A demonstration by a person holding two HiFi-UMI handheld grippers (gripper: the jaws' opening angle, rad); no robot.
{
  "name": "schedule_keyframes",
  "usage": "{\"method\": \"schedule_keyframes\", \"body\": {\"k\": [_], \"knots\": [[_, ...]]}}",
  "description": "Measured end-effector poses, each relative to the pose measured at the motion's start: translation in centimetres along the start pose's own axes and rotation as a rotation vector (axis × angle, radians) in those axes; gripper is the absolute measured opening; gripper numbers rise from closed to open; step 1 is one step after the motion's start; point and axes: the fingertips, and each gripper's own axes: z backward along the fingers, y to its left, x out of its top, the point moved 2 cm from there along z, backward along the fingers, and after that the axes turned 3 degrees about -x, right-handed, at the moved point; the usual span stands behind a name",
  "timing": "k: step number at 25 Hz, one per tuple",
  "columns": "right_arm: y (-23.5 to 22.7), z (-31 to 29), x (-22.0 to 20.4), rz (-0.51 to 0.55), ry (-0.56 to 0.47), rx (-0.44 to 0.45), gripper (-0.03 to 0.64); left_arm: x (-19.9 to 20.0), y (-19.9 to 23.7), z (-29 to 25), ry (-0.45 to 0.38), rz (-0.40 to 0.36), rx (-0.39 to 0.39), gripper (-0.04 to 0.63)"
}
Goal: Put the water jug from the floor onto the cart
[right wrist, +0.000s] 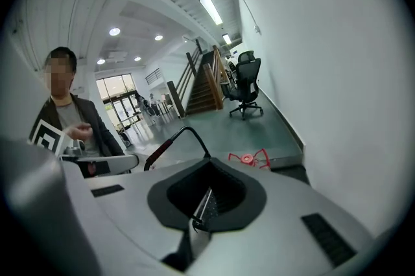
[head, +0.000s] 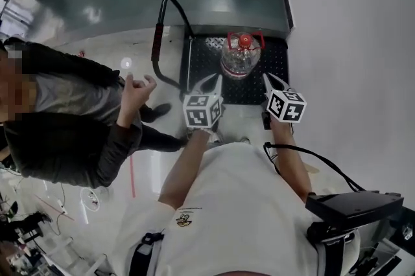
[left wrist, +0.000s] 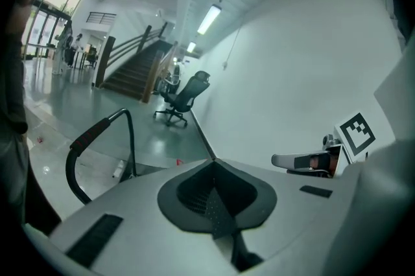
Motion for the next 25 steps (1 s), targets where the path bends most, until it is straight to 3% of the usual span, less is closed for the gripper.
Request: {"method": "schedule_keyframes", "body": {"k": [11,25], "knots": [[-0.3,2.9,-0.7,0.016,-0.006,0.045,0.015,-1.6,-3.5,0.9,0.006,-0.003,0.027,0.004],[-0.7,3.1,-1.4,0.017,-0.007,0.071,0.015,-2.5,-4.3,0.7,0.0,0.011,0.029,0.005]]}}
